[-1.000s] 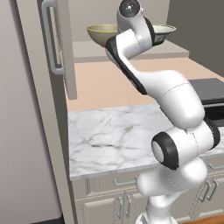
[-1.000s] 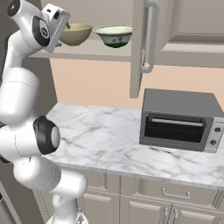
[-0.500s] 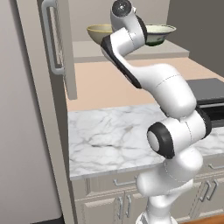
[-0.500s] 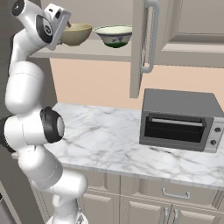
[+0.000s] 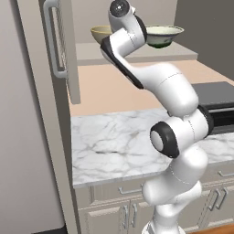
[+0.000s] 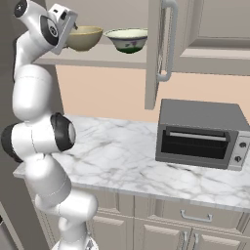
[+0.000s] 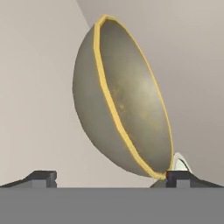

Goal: Move the bowls from the cabinet to the plates on the dining table.

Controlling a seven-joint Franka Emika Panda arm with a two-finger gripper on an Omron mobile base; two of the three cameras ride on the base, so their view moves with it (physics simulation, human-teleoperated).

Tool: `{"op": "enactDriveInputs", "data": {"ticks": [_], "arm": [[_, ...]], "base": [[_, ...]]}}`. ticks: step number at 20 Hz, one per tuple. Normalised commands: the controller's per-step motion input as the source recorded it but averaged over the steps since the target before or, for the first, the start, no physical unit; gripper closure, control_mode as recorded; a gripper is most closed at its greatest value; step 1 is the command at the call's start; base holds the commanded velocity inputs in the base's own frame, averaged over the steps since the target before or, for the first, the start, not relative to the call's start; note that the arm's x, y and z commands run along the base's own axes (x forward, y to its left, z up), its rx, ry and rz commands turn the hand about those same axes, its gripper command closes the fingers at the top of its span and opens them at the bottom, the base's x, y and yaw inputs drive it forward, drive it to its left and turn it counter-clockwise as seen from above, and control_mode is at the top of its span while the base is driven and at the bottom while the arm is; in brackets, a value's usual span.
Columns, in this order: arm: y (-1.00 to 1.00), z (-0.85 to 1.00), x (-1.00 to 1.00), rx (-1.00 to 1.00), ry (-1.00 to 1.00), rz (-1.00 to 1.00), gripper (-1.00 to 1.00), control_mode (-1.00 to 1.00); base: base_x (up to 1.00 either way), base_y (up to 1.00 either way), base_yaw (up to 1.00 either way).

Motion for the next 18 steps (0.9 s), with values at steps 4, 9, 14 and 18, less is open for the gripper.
{"op": "enactDriveInputs", "data": {"ticks": [4,9,14,18], "arm": [[0.05,0.0,0.25,-0.01,0.0,0.0,-1.0,-1.0],[0.02,-0.04,0.24,0.0,0.0,0.0,-1.0,-1.0],[0.02,-0.1,0.19,0.0,0.0,0.0,-1.0,-1.0],[0.0,-0.02,0.26,0.0,0.0,0.0,-1.0,-1.0]], "base": [[0.0,0.0,0.0],[0.0,0.0,0.0],[0.0,0.0,0.0],[0.0,0.0,0.0]]}}
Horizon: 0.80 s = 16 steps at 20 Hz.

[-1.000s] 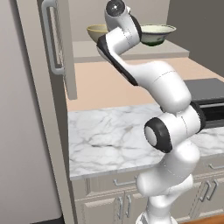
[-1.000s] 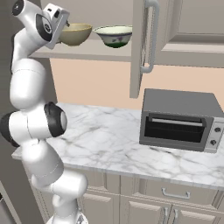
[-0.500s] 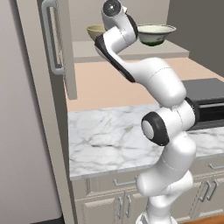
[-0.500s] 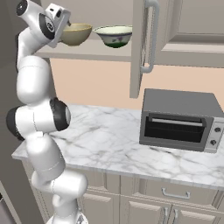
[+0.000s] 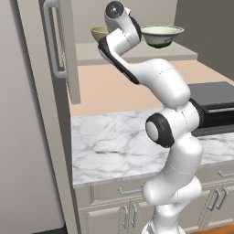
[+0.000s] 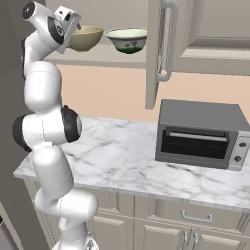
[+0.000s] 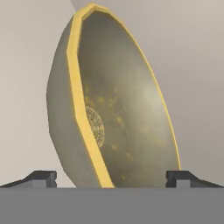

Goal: Move the bowls from the cabinet to the plates on the dining table.

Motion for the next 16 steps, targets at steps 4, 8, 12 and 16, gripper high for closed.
{"op": "enactDriveInputs", "data": {"ticks": [4,8,12,16], "arm": [[0.0,0.0,0.3,0.0,0.0,0.0,-1.0,-1.0],[0.04,-0.3,0.14,0.0,0.0,0.0,-1.0,-1.0],[0.19,-0.74,0.0,0.0,0.0,0.02,-1.0,-1.0],[0.08,-0.47,0.0,0.0,0.0,0.03,-1.0,-1.0]], "base": [[0.0,0.0,0.0],[0.0,0.0,0.0],[0.0,0.0,0.0],[0.0,0.0,0.0]]}}
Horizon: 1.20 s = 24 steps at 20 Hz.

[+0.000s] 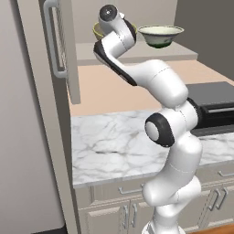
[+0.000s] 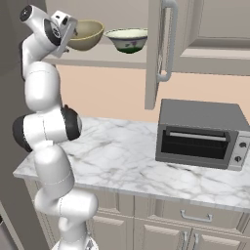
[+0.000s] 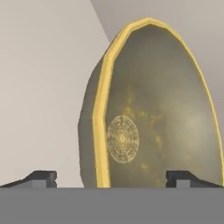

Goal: Move the bowls from the cabinet to the plates on the dining table.

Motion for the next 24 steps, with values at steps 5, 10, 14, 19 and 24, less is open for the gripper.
{"op": "enactDriveInputs", "data": {"ticks": [5,10,14,19,24], "arm": [[0.01,-0.12,0.0,0.0,0.0,0.0,1.0,-1.0],[0.0,0.0,0.0,0.0,-0.02,0.0,1.0,-1.0],[0.0,0.0,-0.07,0.0,-0.04,0.0,1.0,-1.0],[0.0,0.02,-0.7,-0.01,-0.09,0.0,1.0,-1.0],[0.0,0.01,-0.98,0.0,-0.08,0.03,1.0,-1.0]], "base": [[0.0,0.0,0.0],[0.0,0.0,0.0],[0.0,0.0,0.0],[0.0,0.0,0.0],[0.0,0.0,0.0]]}}
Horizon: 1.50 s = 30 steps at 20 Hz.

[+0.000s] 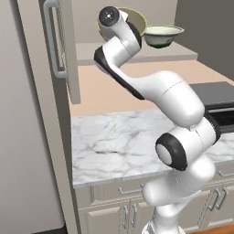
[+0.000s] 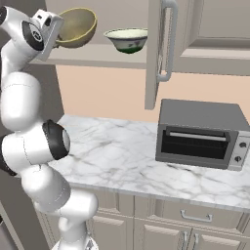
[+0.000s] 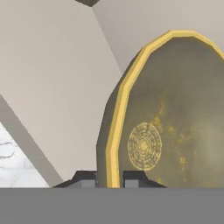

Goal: Move the bowls from the cabinet to the plates on the dining table.

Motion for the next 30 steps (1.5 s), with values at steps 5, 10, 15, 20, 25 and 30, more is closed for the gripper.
{"op": "enactDriveInputs", "data": {"ticks": [5,10,15,20,25,30], "arm": [[0.0,-0.07,-1.0,0.02,-0.07,0.04,1.0,-1.0],[-0.05,-0.35,-0.93,0.11,-0.01,0.03,1.0,-1.0],[-0.05,-0.56,-0.88,0.16,0.0,0.03,1.0,-1.0],[-0.04,-0.7,-0.72,0.14,0.0,0.03,1.0,-1.0],[0.0,-0.72,-0.51,0.04,0.0,0.01,1.0,-1.0],[-0.1,-0.57,-0.15,0.0,0.0,0.0,1.0,-1.0]], "base": [[0.0,0.0,0.0],[0.0,0.0,0.0],[0.0,0.0,0.0],[0.0,0.0,0.0],[0.0,0.0,0.0],[0.0,0.0,0.0]]}}
